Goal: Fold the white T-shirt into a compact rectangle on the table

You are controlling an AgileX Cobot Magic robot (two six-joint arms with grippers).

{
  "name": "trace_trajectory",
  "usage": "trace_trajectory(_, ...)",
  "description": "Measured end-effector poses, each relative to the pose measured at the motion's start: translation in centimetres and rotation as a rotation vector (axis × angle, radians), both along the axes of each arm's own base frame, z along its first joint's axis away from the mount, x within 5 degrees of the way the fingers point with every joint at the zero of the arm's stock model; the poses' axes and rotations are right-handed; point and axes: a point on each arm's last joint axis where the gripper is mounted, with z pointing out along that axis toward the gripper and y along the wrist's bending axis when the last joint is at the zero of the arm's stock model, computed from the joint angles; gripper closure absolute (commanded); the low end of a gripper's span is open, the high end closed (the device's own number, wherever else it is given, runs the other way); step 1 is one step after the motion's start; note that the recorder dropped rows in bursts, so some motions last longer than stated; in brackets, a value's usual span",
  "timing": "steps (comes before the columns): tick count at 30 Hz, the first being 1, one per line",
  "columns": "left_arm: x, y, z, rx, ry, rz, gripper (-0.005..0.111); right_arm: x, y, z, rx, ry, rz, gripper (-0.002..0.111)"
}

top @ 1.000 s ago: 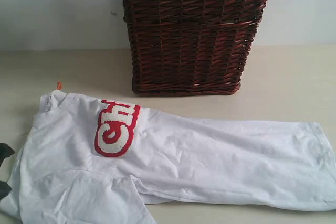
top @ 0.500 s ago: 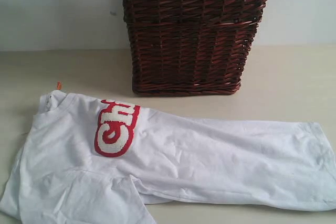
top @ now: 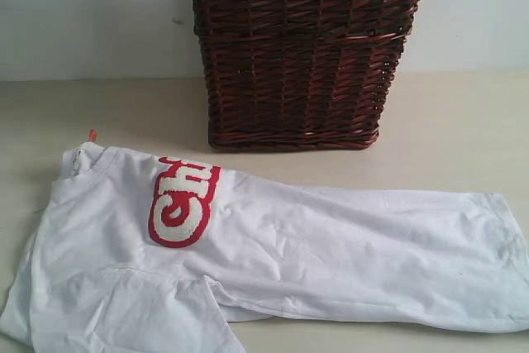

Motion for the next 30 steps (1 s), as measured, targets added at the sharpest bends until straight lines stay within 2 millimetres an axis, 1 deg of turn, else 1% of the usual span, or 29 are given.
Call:
trace_trajectory(2, 0.0, 0.1, 0.2, -0.005, -0.017, 0.01, 0.107, 0.0, 0.0, 0.0, 0.0, 0.0, 0.0, 0.079)
trace_trajectory(6, 0.0, -0.2, 0.2, -0.005, -0.025, -0.031, 0.107, 0.0, 0.0, 0.0, 0.0, 0.0, 0.0, 0.079)
trace_trajectory(9, -0.1, -0.3, 0.3, 0.028, -0.039, -0.047, 0.107, 0.0, 0.0, 0.0, 0.0, 0.0, 0.0, 0.079)
trace_trajectory(12, 0.0, -0.1, 0.5, 0.022, -0.065, -0.015, 0.107, 0.0, 0.0, 0.0, 0.0, 0.0, 0.0, 0.079)
trace_trajectory(14, 0.3, 0.1, 0.5, -0.063, -0.052, 0.014, 0.107, 0.0, 0.0, 0.0, 0.0, 0.0, 0.0, 0.079)
trace_trajectory(15, 0.6, 0.4, 0.2, -0.204, -0.014, 0.056, 0.107, 0.0, 0.0, 0.0, 0.0, 0.0, 0.0, 0.079)
trace_trajectory(16, 0.8, 0.6, 0.1, -0.264, -0.005, 0.081, 0.107, 0.0, 0.0, 0.0, 0.0, 0.0, 0.0, 0.079)
trace_trajectory(17, 1.3, 1.1, -0.2, -0.365, -0.004, 0.143, 0.107, 0.0, 0.0, 0.0, 0.0, 0.0, 0.0, 0.079)
trace_trajectory(18, 1.4, 1.3, -0.2, -0.391, -0.025, 0.166, 0.107, 0.0, 0.0, 0.0, 0.0, 0.0, 0.0, 0.079)
trace_trajectory(19, 1.6, 1.6, 0.4, -0.307, -0.137, 0.193, 0.107, 0.0, 0.0, 0.0, 0.0, 0.0, 0.0, 0.079)
trace_trajectory(20, 1.6, 1.6, 0.8, -0.244, -0.189, 0.188, 0.107, 0.0, 0.0, 0.0, 0.0, 0.001, 0.0, 0.079)
trace_trajectory(21, 1.4, 1.2, 1.8, -0.126, -0.29, 0.153, 0.107, 0.0, 0.0, 0.0, 0.0, 0.001, 0.0, 0.079)
trace_trajectory(22, 1.3, 0.9, 2.4, -0.124, -0.314, 0.117, 0.107, 0.0, 0.0, 0.0, 0.0, 0.001, 0.0, 0.079)
trace_trajectory(23, 1.2, 0.8, 2.4, -0.146, -0.296, 0.105, 0.107, 0.0, 0.0, 0.0, 0.0, 0.001, 0.0, 0.079)
trace_trajectory(25, 1.0, 0.8, 1.5, -0.195, -0.172, 0.095, 0.107, 0.0, 0.0, 0.0, 0.0, 0.001, 0.0, 0.079)
trace_trajectory(26, 1.0, 0.7, 0.5, -0.198, -0.082, 0.09, 0.107, 0.0, 0.0, 0.0, 0.0, 0.001, 0.0, 0.079)
trace_trajectory(27, 1.0, 0.7, -0.2, -0.197, -0.036, 0.09, 0.107, 0.0, 0.0, 0.0, 0.0, 0.001, 0.0, 0.079)
trace_trajectory(29, 0.9, 0.6, -2.1, -0.209, 0.061, 0.093, 0.107, 0.0, 0.0, 0.0, 0.0, 0.001, 0.0, 0.079)
trace_trajectory(30, 0.6, 0.7, -3.5, -0.207, 0.094, 0.105, 0.107, 0.0, 0.0, 0.0, 0.0, 0.001, 0.0, 0.079)
